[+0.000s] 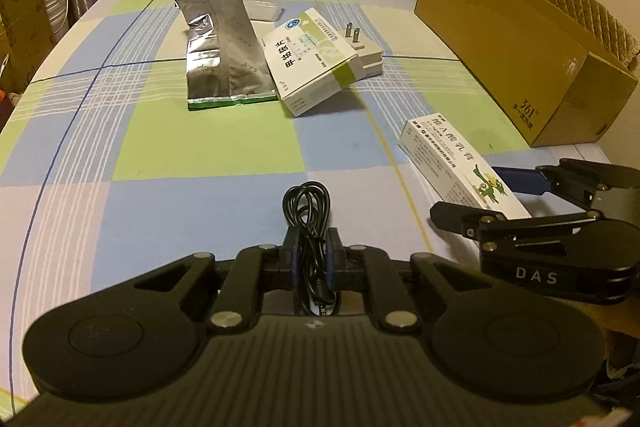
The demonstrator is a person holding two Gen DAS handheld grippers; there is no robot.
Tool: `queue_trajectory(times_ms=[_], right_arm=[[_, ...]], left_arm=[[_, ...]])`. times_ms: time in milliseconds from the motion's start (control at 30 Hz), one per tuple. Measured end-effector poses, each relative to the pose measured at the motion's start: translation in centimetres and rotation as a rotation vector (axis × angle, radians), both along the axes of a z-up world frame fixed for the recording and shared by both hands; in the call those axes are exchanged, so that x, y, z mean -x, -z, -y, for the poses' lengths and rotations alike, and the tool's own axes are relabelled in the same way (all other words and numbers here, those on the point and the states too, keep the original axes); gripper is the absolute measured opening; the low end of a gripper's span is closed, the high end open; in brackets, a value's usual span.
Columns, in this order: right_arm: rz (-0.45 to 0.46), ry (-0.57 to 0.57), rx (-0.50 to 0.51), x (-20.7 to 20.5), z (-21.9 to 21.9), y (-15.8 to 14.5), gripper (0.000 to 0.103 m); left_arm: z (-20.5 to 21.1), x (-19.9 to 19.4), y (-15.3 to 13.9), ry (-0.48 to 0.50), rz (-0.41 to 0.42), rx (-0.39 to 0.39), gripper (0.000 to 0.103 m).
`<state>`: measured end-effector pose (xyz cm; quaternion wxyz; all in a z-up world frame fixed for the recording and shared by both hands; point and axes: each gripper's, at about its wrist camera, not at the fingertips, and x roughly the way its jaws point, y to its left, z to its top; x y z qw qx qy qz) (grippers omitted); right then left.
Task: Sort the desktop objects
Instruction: 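Lift the black cable with the left gripper while the right gripper lifts the ointment box, then carry the cable and ointment box over the cardboard box with both tools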
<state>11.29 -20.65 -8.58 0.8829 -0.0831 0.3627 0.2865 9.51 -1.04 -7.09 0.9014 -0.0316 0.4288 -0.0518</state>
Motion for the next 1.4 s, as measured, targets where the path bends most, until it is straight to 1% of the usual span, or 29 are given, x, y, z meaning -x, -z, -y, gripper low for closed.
queue_trajectory(times_ms=[133, 233, 333, 433, 467, 600, 633, 667, 700, 733, 767, 933, 1033, 1167, 1400], right_arm=[[-0.007, 0.001, -0.005, -0.1, 0.0, 0.1, 0.064], [-0.012, 0.007, -0.011, -0.2, 0.1, 0.2, 0.064], [-0.010, 0.010, -0.012, -0.2, 0.2, 0.2, 0.064], [-0.008, 0.011, -0.013, -0.2, 0.1, 0.2, 0.064], [-0.007, 0.010, -0.012, -0.3, 0.1, 0.2, 0.064], [-0.002, 0.009, -0.007, -0.3, -0.1, 0.3, 0.064], [-0.002, 0.009, -0.006, -0.3, -0.1, 0.3, 0.062], [0.002, 0.011, -0.002, -0.3, -0.1, 0.3, 0.054], [0.007, 0.012, 0.003, -0.2, -0.2, 0.3, 0.043], [0.010, 0.014, 0.007, -0.3, -0.2, 0.2, 0.038], [0.010, 0.016, 0.009, -0.3, -0.2, 0.2, 0.036], [0.008, 0.038, 0.002, -0.2, 0.2, -0.2, 0.035], [0.025, 0.047, 0.000, 0.2, 0.6, -0.8, 0.035], [0.016, 0.084, -0.005, 0.8, 1.7, -1.6, 0.035], [0.015, 0.134, -0.038, 2.8, 3.9, -4.4, 0.035]], left_arm=[[0.2, -0.1, 0.1, 0.004, 0.005, -0.014, 0.010], [0.2, -0.2, 0.3, -0.003, -0.004, -0.015, 0.014], [0.5, -0.2, 0.4, -0.003, -0.001, -0.029, 0.015], [0.8, -0.2, 0.4, 0.008, -0.001, -0.052, 0.014], [0.8, -0.3, 0.4, 0.010, -0.003, -0.053, 0.011], [0.8, -0.3, 0.3, 0.007, -0.004, -0.054, 0.010], [0.7, -0.2, 0.3, 0.006, -0.002, -0.053, 0.010], [0.7, -0.2, 0.2, 0.005, 0.001, -0.054, 0.010], [0.7, -0.2, 0.2, 0.006, 0.004, -0.052, 0.010], [0.7, -0.1, 0.1, 0.006, 0.007, -0.049, 0.010], [0.7, -0.1, 0.0, 0.007, 0.011, -0.047, 0.010], [1.2, 0.0, -0.6, 0.021, 0.023, -0.038, 0.010], [1.5, 0.0, -1.0, 0.026, 0.033, -0.029, 0.010], [2.2, 0.3, -1.8, 0.035, 0.047, -0.011, 0.010], [4.6, 1.6, -3.3, 0.043, 0.048, 0.051, 0.010]])
